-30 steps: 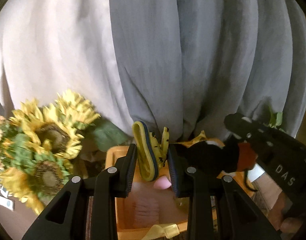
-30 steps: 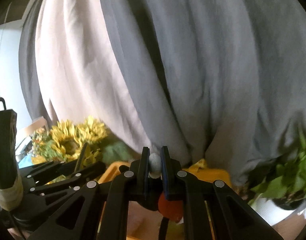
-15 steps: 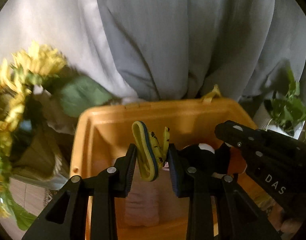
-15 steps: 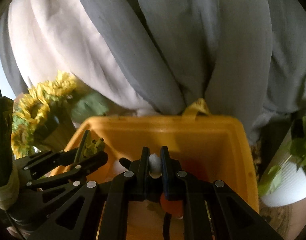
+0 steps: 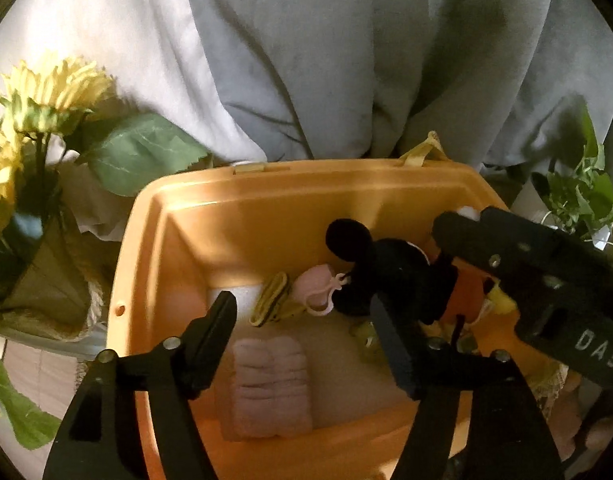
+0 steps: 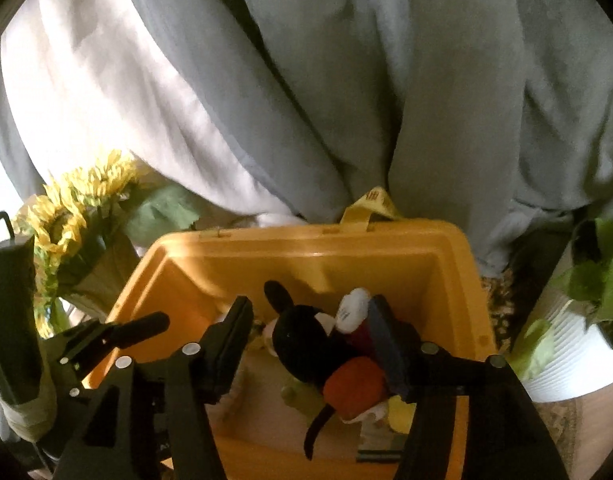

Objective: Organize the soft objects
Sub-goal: 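Open the left tool over the crate while the right tool releases the Mickey plush inside, then move the right tool back to the black plush item on the rug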

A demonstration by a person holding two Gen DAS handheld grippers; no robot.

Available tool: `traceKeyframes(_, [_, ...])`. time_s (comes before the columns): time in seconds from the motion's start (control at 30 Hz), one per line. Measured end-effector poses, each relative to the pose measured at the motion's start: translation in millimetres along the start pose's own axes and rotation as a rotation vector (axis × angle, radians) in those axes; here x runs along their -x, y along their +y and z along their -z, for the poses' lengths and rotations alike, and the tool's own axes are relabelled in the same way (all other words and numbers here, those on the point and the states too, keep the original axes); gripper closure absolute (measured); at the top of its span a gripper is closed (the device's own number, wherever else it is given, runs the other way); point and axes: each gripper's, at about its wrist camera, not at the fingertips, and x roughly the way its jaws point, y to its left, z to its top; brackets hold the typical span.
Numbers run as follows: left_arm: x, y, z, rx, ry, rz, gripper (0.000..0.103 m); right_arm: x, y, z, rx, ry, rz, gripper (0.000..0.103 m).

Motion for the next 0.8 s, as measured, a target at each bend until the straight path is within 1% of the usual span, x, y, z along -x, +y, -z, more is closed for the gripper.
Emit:
traceKeyframes(0.07, [6.8, -1.2, 1.3, -0.001, -0.011, -0.006, 0.03, 10.0, 1.2, -3.3, -0.002, -0.038, 0.012, 0.036])
traceKeyframes(0.17, [20.0, -5.7, 2.1, -0.01, -0.045, -0.008, 0.024, 32.1, 3.2, -7.5, 0.009, -0.103, 0.027, 0.035])
traceKeyframes(0.2, [26.2, -7.1, 2.7, -0.013, -0.061, -0.009, 0.023, 42.4, 4.3, -7.8, 0.014, -0.135, 0.045, 0.035])
traceKeyframes(0.27, [36.7, -10.6, 0.1, -0.018, -0.091, -0.011, 0.021, 59.0, 5.6, -6.9, 0.024, -0.179, 0.08, 0.028])
traceKeyframes(0.33, [50.1, -13.8, 2.0, -0.019, -0.129, -0.019, 0.02, 74.2, 7.3, -5.7, 0.033, -0.223, 0.115, 0.025])
traceKeyframes(0.43, [73.0, -17.2, 6.4, -0.018, -0.187, -0.038, 0.015, 93.0, 11.1, -3.9, 0.056, -0.261, 0.174, 0.024])
traceKeyframes(0.5, [84.8, -20.7, 10.1, -0.015, -0.221, -0.06, 0.014, 103.8, 11.0, -1.0, 0.057, -0.276, 0.201, 0.023])
traceKeyframes(0.53, [91.4, -21.3, 13.3, -0.012, -0.239, -0.069, 0.013, 110.4, 10.5, 1.9, 0.054, -0.28, 0.21, 0.021])
traceKeyframes(0.7, [118.6, -24.2, 29.6, 0.009, -0.304, -0.094, 0.006, 125.4, 8.4, 19.4, 0.045, -0.269, 0.223, 0.02])
traceKeyframes(0.8, [131.3, -25.3, 43.2, 0.017, -0.331, -0.136, 0.003, 128.7, 7.6, 35.2, 0.029, -0.252, 0.225, 0.02])
